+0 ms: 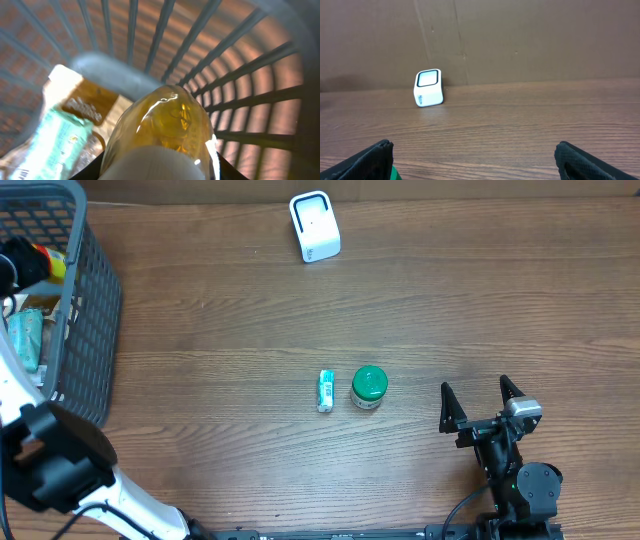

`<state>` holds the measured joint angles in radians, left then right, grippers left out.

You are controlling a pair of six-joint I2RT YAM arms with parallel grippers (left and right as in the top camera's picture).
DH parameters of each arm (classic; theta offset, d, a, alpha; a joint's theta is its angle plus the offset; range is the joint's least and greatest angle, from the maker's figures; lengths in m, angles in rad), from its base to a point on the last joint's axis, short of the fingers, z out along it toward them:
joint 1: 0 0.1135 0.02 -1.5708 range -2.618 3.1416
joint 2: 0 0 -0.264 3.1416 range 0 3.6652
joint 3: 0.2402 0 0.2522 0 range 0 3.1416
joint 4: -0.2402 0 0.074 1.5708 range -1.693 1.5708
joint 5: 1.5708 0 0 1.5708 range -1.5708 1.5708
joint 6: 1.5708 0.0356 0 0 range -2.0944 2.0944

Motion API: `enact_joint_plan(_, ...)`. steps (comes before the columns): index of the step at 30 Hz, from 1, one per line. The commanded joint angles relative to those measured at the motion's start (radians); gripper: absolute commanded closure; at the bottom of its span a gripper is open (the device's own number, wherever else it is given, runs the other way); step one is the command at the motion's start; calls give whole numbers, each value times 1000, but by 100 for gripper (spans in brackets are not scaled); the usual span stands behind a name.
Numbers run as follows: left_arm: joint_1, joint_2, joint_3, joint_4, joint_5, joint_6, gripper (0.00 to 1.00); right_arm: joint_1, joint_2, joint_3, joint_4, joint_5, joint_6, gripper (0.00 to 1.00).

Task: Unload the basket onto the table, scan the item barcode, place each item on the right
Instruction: 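Grasp the amber bottle in the basket with the left gripper, then lift the amber bottle and carry it toward the white scanner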

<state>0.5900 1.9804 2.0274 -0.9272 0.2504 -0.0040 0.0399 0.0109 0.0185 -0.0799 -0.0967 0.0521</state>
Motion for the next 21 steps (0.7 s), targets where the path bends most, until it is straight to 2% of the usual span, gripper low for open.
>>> enact_joint_plan(1,5,-155,37,40,9,-19,58,0,-8,-11,3,9,0,0)
enact_joint_plan(6,-11,-326,37,62,13,-56,59,0,-8,-11,3,9,0,0)
enact_joint_plan(11,-114,-459,37,45,2,-55,59,0,-8,-11,3,9,0,0)
enact_joint_plan(15,-233,-500,36,-13,1,-42,59,0,-8,-11,3,9,0,0)
enact_joint_plan(21,-431,-470,15,-174,-15,-6,59,0,-8,-11,3,9,0,0)
